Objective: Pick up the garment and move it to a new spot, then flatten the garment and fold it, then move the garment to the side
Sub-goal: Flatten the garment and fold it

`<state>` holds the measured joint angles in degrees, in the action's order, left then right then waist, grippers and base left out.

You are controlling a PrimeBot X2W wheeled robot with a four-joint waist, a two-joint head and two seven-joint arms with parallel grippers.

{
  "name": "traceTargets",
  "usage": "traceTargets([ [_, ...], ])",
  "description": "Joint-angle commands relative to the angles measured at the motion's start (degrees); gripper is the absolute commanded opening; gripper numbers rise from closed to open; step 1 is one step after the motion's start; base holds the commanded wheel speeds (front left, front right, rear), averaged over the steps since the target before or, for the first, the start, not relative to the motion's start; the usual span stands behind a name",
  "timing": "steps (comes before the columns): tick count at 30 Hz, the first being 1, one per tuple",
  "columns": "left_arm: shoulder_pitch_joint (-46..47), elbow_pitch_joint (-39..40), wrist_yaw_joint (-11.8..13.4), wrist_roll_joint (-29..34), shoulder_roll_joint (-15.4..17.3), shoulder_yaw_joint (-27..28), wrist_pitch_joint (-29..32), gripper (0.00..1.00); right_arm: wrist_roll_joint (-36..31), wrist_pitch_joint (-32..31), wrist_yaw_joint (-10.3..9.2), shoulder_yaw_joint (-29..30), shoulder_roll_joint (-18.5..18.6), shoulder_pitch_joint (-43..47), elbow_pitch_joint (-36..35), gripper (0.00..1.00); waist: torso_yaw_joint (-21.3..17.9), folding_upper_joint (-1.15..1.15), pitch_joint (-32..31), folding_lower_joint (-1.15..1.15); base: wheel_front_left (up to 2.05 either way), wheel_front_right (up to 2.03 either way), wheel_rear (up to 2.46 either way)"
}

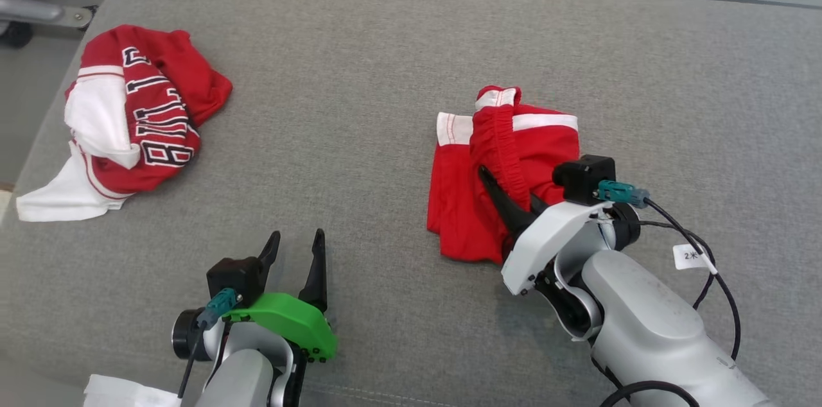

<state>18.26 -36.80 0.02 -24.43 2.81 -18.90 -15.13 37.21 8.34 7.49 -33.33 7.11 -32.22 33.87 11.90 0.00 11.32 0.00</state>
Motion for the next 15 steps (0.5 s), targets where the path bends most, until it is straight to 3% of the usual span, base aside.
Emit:
traceTargets([
  [1,-0.6,0.3,0.3,-0.1,0.2,-0.3,0.0,1.00,0.4,0.6,0.00,-0.3,-0.5,-0.9,1.2,0.00,3.3,0.00,0.3,0.00,0.00,0.00,0.00],
  [2,-0.6,0.3,0.6,-0.3,0.2,-0.4,0.0,1.00,0.2,1.1,0.00,-0.4,-0.8,-1.5,2.9,0.18,3.8,0.00,0.3,0.00,0.00,0.00,0.00],
  [3,-0.7,0.3,0.6,-0.5,0.2,-0.5,0.0,1.00,-0.1,1.3,0.00,-0.7,-1.2,-2.1,4.4,1.00,4.1,0.00,0.2,0.00,0.00,0.00,0.00],
  [10,-0.9,1.0,1.6,0.7,0.1,2.4,0.0,1.00,2.1,5.7,0.00,-0.3,-3.1,-4.4,8.2,1.00,2.3,0.00,-0.6,0.00,0.00,0.00,0.00],
  [13,-1.8,2.1,1.8,2.5,0.2,5.6,0.0,1.00,2.1,6.8,-0.01,2.9,-1.3,-3.1,6.7,1.00,-1.1,0.00,-2.0,0.00,0.00,0.00,0.00],
  [15,-2.0,2.8,1.9,3.7,0.2,7.4,0.0,1.00,-1.3,6.8,0.00,7.2,0.9,-2.1,4.4,1.00,-3.0,0.00,-2.6,0.00,0.00,0.00,0.00],
])
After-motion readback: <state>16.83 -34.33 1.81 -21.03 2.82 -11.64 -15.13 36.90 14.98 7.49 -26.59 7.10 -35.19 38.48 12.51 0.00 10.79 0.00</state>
